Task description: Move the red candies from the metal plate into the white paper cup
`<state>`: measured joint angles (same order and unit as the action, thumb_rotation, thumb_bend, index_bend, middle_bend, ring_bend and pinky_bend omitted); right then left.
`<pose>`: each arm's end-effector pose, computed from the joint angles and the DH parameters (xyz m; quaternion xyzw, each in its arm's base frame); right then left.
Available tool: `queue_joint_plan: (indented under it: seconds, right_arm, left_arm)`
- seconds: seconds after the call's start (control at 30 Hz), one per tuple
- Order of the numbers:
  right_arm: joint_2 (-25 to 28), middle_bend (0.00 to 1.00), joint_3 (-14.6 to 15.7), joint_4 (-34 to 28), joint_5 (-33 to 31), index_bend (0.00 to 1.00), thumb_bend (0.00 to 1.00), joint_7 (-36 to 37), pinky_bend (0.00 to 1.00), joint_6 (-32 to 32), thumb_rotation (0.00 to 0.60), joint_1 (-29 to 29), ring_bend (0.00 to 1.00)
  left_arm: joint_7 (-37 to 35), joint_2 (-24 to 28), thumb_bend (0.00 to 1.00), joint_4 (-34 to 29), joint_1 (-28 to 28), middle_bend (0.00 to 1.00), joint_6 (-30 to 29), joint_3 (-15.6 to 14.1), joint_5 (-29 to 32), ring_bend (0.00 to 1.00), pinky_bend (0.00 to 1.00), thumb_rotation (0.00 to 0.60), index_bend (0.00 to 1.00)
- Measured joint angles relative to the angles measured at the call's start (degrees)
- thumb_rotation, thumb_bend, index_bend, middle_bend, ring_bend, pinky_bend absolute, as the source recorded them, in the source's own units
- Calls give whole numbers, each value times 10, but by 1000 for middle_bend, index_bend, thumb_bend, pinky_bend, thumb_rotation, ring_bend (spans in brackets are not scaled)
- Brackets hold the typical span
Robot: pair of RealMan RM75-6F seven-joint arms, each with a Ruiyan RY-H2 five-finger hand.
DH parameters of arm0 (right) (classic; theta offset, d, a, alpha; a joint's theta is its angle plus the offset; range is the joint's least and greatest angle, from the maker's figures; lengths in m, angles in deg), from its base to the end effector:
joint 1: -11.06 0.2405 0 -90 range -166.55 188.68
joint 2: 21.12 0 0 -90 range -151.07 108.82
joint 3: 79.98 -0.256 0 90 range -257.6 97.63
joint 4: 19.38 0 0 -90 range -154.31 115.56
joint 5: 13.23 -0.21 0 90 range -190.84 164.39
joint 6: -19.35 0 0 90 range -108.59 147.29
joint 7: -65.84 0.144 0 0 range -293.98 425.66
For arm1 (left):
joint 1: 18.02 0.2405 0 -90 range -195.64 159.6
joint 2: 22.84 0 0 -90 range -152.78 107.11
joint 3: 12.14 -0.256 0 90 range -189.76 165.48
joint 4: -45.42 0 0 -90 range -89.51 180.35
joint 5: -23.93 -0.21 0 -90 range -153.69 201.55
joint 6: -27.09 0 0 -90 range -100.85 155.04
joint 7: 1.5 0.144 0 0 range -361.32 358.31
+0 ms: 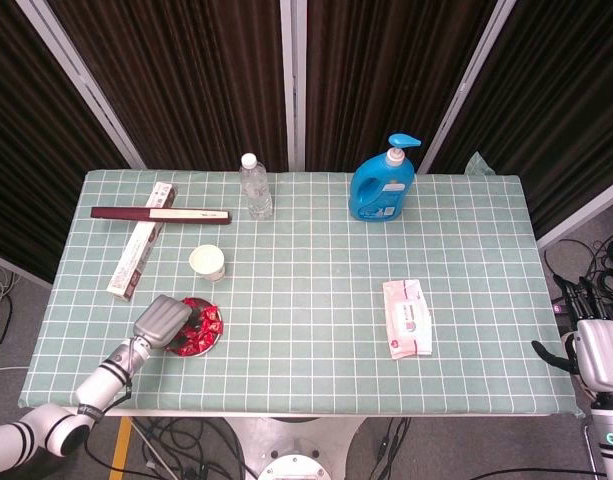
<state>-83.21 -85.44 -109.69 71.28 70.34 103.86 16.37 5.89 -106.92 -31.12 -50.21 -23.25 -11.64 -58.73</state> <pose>-0.3187 -0.1937 0.1813 0.5766 -0.3821 0.4038 0.5987 -0.2516 0.2913 -0.0122 -0.8056 -0.3638 -0.2677 0.3833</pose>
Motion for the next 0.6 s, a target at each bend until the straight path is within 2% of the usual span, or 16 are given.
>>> queue_joint_plan:
  seconds: [0.27,0.47,0.6]
  right_arm:
    - [2,137,0,3,2,15,91,6,244,2,600,-1,0]
    - [2,138,-1,5,2,15,90,9,244,2,600,-1,0]
    - [2,137,-1,4,1,15,90,10,246,4,600,-2,0]
  left_arm:
    - [-23,22,381,-19,-10,701,-17,13,-4,910,1000,600,633]
    - [-32,41,380,-40,-40,703,-19,53,4,910,1000,600,633]
    - [-48,39,380,-37,-71,703,4,81,24,911,1000,600,632]
